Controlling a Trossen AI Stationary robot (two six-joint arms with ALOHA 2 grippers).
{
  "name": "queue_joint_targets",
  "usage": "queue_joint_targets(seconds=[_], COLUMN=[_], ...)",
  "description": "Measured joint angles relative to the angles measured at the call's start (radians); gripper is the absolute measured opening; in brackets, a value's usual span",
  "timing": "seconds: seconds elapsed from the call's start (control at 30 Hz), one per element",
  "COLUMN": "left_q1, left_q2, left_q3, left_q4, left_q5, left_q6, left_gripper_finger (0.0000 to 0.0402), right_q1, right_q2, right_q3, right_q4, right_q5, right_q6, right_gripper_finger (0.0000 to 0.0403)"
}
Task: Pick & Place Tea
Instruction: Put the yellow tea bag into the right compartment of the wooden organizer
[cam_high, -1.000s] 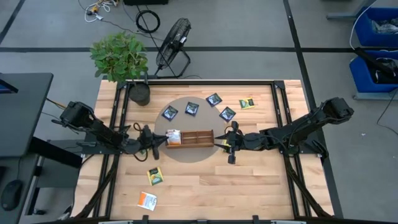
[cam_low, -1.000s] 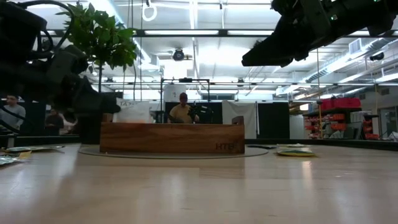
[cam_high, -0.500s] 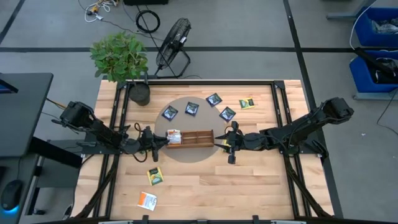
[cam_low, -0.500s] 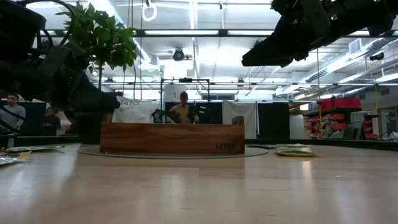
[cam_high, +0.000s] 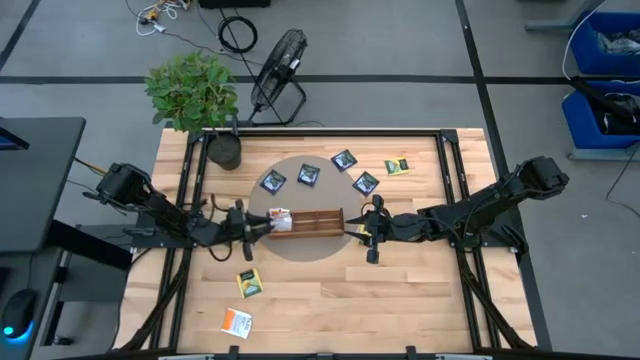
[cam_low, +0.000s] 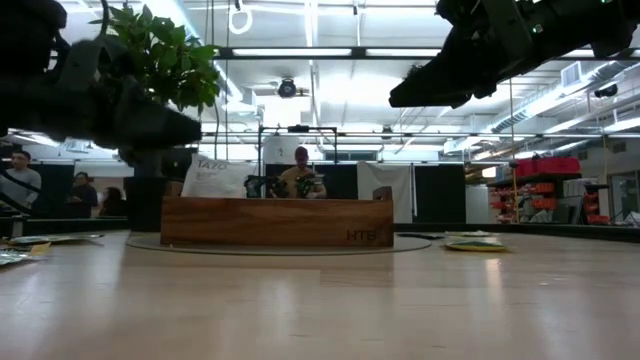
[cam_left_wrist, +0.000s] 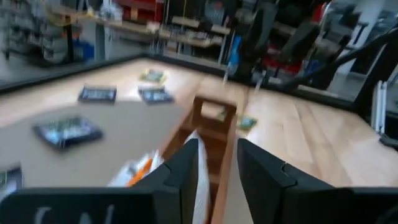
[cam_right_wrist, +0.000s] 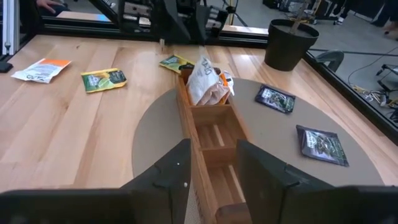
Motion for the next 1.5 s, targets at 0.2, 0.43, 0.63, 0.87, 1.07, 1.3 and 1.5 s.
queue_joint_targets(seconds=[0.2,0.43,0.63,0.87,1.07,1.3,1.5], left_q1=[0.009,0.063,0.125,0.251,0.386,0.485,0.55], left_q2=[0.0,-0.014,-0.019,-0.019,-0.018,-0.042,-0.136], left_q3=[0.0,0.001,0.005,0.095,0.198,0.233,0.232], left_q4=[0.134,0.136,0.131,-0.001,-0.156,-0.175,-0.315], left_q5=[-0.002,-0.005,0.066,0.31,0.572,0.716,0.723], left_q6=[0.185,0.196,0.171,0.114,0.062,0.033,0.066], left_gripper_finger=[0.0115,0.0115,0.0115,0.0115,0.0115,0.0115,0.0115], right_q1=[0.0,-0.003,-0.034,-0.093,-0.152,-0.18,-0.23], right_q2=[0.0,0.0,0.0,-0.018,-0.036,-0.148,-0.234], right_q3=[0.0,0.0,-0.088,-0.175,-0.176,-0.154,-0.138], right_q4=[0.0,0.008,0.176,0.122,-0.094,-0.368,-0.575], right_q5=[0.038,0.051,0.0,-0.021,-0.166,-0.249,-0.281], right_q6=[-0.026,-0.057,-0.038,0.141,0.321,0.383,0.43], right_gripper_finger=[0.0135,0.0135,0.0135,0.0135,0.0138,0.017,0.02])
